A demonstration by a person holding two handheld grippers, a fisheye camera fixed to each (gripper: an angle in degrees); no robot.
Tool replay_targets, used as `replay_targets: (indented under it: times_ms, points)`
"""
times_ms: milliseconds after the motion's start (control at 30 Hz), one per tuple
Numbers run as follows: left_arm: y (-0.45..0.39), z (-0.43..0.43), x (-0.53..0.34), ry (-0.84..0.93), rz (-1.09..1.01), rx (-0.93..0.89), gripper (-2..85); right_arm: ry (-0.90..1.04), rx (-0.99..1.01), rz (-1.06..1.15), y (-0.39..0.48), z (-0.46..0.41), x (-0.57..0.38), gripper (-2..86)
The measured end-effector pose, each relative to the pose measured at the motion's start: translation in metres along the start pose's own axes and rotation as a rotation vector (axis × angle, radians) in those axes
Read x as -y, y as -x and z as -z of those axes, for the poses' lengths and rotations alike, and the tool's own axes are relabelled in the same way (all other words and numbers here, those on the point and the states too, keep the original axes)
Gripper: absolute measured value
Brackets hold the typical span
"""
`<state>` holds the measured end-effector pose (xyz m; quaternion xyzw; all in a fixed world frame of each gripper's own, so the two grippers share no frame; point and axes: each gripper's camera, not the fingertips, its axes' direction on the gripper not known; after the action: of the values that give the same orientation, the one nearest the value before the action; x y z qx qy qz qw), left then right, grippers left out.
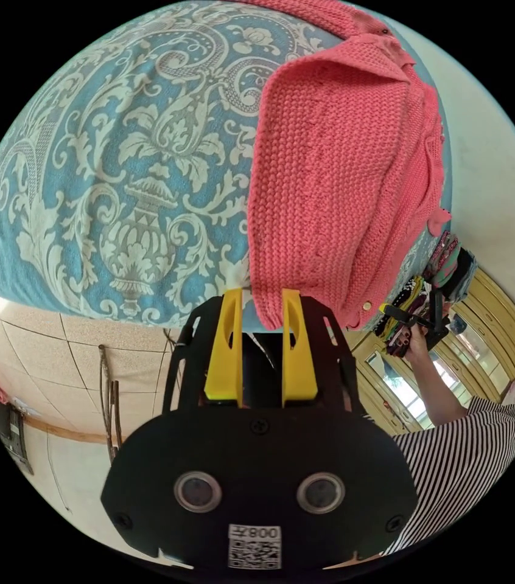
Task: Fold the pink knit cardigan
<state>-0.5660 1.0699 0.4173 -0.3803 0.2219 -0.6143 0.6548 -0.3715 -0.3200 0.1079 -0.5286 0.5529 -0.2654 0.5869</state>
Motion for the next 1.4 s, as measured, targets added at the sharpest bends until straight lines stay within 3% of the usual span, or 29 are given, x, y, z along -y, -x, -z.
replay_targets:
  times_ms: [67,167,400,667,867,1000,1200,1400]
  points:
    - [0.0,-0.007,0.008,0.017,0.024,-0.01,7.7,-0.017,0.069,-0.041,-0.007,-0.011,-0.001,10.6]
    - [-0.009,-0.008,0.017,0.066,-0.007,0.096,4.1,-0.017,-0.005,-0.064,-0.002,-0.016,0.003,9.1]
    - [-0.014,0.008,0.015,0.067,-0.042,0.068,1.1,0.021,0.008,-0.001,0.011,-0.023,0.004,2.9]
    - [0.012,0.094,-0.02,-0.126,0.056,0.206,0.5,-0.035,-0.11,-0.081,-0.016,0.017,-0.032,1.8]
    - [0.013,0.116,-0.022,-0.175,0.101,0.274,0.5,-0.04,0.038,-0.247,-0.061,0.016,-0.03,1.9]
    - [0.017,0.143,-0.022,-0.238,0.142,0.329,0.5,-0.044,0.006,-0.225,-0.051,0.03,-0.021,1.8]
    - [0.035,0.173,-0.019,-0.278,0.193,0.258,0.9,0.021,-0.005,-0.206,-0.041,0.033,-0.011,1.7]
    - [-0.002,0.203,0.002,-0.418,0.078,0.186,3.8,-0.126,-0.109,-0.257,-0.026,0.083,-0.01,1.6]
